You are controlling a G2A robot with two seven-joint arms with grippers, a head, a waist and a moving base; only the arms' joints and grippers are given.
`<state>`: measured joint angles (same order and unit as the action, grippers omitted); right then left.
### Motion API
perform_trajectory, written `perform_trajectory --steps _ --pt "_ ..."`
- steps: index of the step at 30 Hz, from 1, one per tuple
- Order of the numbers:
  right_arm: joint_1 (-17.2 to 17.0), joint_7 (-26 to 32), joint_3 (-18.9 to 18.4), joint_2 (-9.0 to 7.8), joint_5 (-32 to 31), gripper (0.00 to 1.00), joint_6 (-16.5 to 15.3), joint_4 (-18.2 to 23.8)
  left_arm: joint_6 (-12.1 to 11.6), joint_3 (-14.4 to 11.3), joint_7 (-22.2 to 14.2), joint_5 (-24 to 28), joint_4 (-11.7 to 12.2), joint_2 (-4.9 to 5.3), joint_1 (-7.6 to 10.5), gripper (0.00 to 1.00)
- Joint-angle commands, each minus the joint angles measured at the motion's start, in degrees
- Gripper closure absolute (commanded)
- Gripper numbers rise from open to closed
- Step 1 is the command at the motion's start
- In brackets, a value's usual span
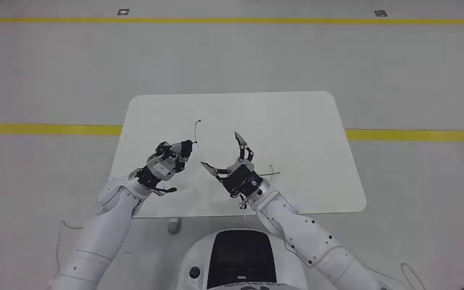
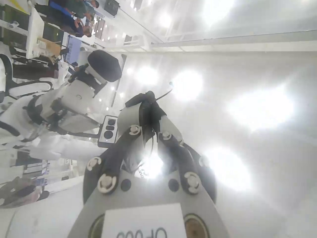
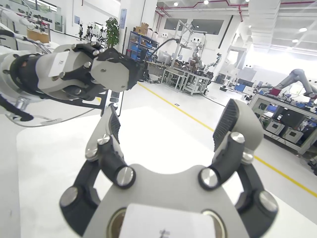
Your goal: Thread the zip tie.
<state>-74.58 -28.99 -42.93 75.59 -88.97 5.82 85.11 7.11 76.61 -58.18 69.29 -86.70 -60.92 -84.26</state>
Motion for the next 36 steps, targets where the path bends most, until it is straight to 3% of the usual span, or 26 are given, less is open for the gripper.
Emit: perform_trajectory --steps 1,7,10,12,26,34,36 --pt "0.2 -0.2 0.1 0.21 0.0 0.0 -0.1 -0.1 0.0 0.0 0.0 0.0 0.0 0.0 0.0 1.0" --pt "0.8 -0.5 0.6 0.89 -0.1 0.04 -1.3 -0.7 0.0 0.0 0.0 0.0 0.0 0.0 0.0 1.0" --pt "1.1 -0.8 0.7 1.24 -0.1 0.23 -1.6 -0.9 0.0 0.0 0.0 0.0 0.0 0.0 0.0 1.0" --pt "1.3 -1.1 0.8 1.45 -0.1 0.5 -1.5 -1.0 0.0 0.0 0.0 0.0 0.0 0.0 0.0 1.0" --pt "2.0 -1.5 0.8 2.67 -0.8 0.65 -2.6 -2.0 0.0 0.0 0.0 0.0 0.0 0.0 0.0 1.0" --pt "2.0 -1.6 0.7 2.9 -1.0 0.78 -2.8 -2.5 0.0 0.0 0.0 0.0 0.0 0.0 0.0 1.0" --pt "2.1 -1.7 0.8 2.9 -1.0 0.85 -2.8 -2.7 0.0 0.0 0.0 0.0 0.0 0.0 0.0 1.0"
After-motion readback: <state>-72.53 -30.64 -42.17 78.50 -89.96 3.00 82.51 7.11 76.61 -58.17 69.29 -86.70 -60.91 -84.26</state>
